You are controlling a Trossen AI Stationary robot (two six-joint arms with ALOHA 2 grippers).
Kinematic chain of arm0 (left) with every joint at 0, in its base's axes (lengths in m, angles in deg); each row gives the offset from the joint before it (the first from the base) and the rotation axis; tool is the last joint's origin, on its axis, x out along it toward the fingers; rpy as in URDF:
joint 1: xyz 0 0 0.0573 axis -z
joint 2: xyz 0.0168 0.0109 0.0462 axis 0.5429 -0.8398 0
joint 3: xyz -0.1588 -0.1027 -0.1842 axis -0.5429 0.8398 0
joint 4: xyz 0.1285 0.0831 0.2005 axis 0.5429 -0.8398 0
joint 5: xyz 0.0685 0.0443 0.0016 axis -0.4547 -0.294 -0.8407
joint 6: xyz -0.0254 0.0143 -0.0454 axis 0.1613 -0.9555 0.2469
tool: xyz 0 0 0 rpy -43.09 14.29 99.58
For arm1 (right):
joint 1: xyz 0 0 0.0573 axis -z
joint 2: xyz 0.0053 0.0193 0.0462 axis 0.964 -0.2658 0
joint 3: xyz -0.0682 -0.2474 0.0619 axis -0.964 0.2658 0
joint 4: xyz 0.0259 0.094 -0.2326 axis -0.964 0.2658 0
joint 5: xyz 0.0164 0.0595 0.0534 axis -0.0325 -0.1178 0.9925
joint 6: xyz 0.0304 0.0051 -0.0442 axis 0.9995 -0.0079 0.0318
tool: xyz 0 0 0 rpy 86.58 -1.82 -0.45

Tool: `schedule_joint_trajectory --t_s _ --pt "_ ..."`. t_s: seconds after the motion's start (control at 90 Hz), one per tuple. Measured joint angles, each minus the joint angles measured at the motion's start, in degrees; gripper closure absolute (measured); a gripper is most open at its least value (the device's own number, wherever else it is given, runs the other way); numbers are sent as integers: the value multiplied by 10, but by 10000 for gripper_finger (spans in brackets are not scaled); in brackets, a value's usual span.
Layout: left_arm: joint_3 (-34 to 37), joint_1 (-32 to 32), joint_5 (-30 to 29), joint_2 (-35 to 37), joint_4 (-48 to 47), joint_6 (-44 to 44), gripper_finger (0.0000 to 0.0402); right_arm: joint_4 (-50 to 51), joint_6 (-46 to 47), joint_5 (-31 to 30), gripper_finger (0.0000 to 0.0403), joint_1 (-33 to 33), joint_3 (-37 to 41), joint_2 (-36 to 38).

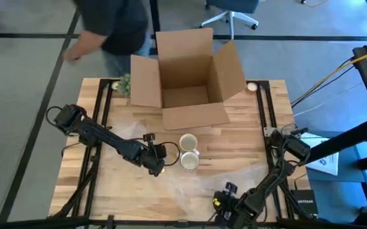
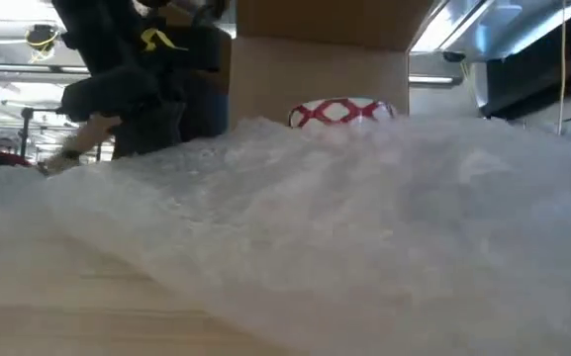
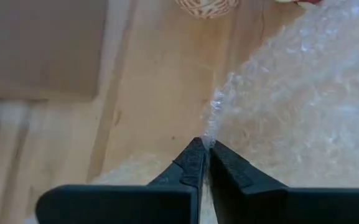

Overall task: Wrap mug
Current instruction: Wrap the red mug with transparent bubble wrap

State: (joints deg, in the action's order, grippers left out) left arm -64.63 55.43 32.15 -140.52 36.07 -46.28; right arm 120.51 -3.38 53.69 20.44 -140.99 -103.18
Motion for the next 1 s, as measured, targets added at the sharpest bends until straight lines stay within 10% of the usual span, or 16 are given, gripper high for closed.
schedule_joint_trajectory --t_s 0.456,0.733,1.0 --pt "-1 -2 1 0 -9 32 401 -10 44 83 263 -39 3 30" --pt "-1 5 16 0 -18 53 401 94 -9 -59 263 5 3 90" --pt "-1 8 34 0 -47 71 401 104 28 66 263 -9 2 29"
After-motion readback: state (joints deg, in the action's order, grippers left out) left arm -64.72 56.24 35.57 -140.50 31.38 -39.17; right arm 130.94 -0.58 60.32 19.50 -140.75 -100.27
